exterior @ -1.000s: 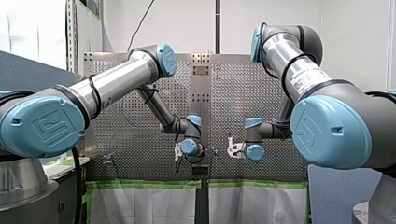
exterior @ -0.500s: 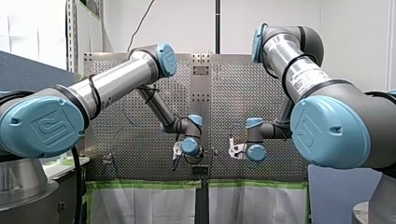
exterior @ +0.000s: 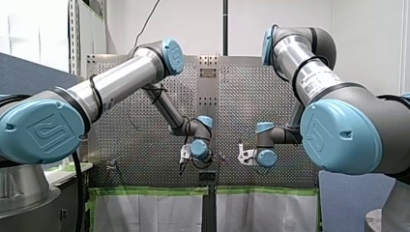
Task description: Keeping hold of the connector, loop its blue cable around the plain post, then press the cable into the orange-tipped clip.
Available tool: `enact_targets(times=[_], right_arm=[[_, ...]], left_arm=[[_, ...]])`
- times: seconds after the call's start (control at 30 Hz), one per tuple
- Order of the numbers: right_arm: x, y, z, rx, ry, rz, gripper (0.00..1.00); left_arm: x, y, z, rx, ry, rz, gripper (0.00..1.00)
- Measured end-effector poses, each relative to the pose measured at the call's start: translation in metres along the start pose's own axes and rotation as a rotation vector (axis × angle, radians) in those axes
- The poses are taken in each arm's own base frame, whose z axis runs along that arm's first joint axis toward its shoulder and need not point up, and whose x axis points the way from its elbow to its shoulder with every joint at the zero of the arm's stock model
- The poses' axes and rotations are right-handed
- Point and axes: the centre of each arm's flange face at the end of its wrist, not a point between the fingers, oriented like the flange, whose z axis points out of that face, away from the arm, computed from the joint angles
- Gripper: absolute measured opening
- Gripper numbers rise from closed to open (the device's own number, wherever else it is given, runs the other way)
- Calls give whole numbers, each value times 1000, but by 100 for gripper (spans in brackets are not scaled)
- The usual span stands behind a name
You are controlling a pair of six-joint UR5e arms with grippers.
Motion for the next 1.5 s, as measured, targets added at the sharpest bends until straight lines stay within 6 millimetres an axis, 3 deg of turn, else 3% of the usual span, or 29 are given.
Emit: enact_targets(times=[0.13,0.5,0.9,1.23,1.5], right_arm=[[0,1,0,0,-1,0,0],[-2,2,-1,3,-12,0,0],[-3,2,-1,4,-15,0,0],[-4,3,-2,4,-26,-1,0],[-4,3,-2,4,-34,-1,0]], left_arm=[[-3,2,-11,4,3,4,100],[13,-10,-35,30,44,47,100],[-13,-11,-76,54,14,64,100],[-5,-32,-102,95,43,100,100],[-5,-43,-110,110,38,101,100]])
